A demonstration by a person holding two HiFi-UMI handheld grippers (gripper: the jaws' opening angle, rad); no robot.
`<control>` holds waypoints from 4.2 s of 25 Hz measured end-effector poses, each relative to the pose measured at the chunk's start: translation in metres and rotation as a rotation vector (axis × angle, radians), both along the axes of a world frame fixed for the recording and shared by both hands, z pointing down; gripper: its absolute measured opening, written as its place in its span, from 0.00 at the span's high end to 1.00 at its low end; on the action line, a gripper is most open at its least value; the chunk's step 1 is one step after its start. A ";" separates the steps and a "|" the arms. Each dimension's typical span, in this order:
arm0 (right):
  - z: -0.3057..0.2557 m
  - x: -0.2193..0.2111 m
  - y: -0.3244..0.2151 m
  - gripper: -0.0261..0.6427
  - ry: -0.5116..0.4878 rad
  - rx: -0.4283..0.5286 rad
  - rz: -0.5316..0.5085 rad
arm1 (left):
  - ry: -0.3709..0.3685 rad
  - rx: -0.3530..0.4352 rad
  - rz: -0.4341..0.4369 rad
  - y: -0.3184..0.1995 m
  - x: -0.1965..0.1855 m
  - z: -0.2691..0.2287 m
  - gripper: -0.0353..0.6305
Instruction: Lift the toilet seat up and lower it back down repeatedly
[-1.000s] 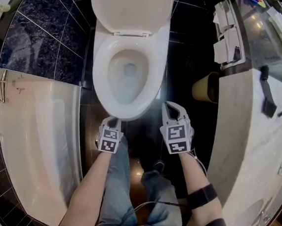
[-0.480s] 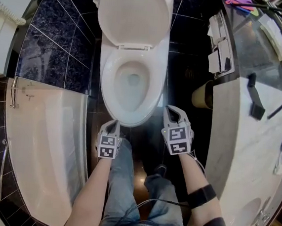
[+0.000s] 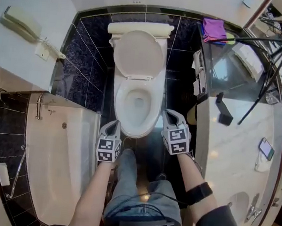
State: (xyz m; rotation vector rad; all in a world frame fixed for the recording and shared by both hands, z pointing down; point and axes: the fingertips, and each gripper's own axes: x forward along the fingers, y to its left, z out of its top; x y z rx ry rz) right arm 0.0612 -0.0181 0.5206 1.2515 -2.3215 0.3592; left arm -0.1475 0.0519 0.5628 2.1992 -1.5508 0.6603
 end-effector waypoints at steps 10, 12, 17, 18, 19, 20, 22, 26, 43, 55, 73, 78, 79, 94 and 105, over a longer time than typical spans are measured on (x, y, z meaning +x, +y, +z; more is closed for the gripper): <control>-0.136 0.026 0.012 0.93 -0.080 0.082 0.029 | 0.032 0.148 -0.004 0.000 0.002 -0.178 0.95; -0.152 0.035 0.019 0.93 -0.103 0.078 0.039 | 0.032 0.159 0.007 0.005 0.005 -0.196 0.96; -0.190 0.052 0.031 0.93 -0.144 0.079 0.053 | 0.037 0.186 0.008 0.015 0.005 -0.234 0.95; -0.195 0.056 0.033 0.93 -0.152 0.078 0.060 | 0.040 0.194 0.005 0.017 0.006 -0.240 0.95; -0.198 0.060 0.034 0.93 -0.157 0.078 0.068 | 0.043 0.201 0.003 0.018 0.007 -0.244 0.96; -0.198 0.065 0.035 0.93 -0.159 0.079 0.075 | 0.048 0.206 0.000 0.020 0.007 -0.248 0.95; -0.196 0.070 0.039 0.93 -0.153 0.079 0.078 | 0.058 0.213 -0.005 0.024 0.008 -0.252 0.95; -0.198 0.071 0.045 0.93 -0.136 0.083 0.063 | 0.058 0.221 -0.001 0.031 0.010 -0.257 0.96; -0.179 0.069 0.055 0.93 -0.086 0.066 0.034 | 0.068 0.188 -0.015 0.038 0.012 -0.242 0.95; -0.156 0.027 -0.019 0.93 0.044 0.069 -0.011 | 0.069 0.135 0.049 -0.031 0.009 -0.207 0.95; -0.032 -0.019 -0.134 0.76 0.091 -0.082 0.002 | 0.067 0.089 0.086 -0.156 -0.015 -0.112 0.95; 0.061 0.002 -0.111 0.68 -0.038 -0.245 0.097 | 0.055 0.124 0.083 -0.161 -0.019 -0.087 0.95; 0.081 0.004 -0.105 0.67 -0.049 -0.273 0.107 | 0.054 0.132 0.083 -0.162 -0.018 -0.079 0.95; 0.371 0.008 0.006 0.63 -0.285 -0.694 0.240 | 0.010 0.155 0.124 -0.129 0.018 0.086 0.95; 0.444 -0.007 0.013 0.64 -0.542 -0.782 0.356 | -0.006 0.161 0.131 -0.118 0.009 0.144 0.95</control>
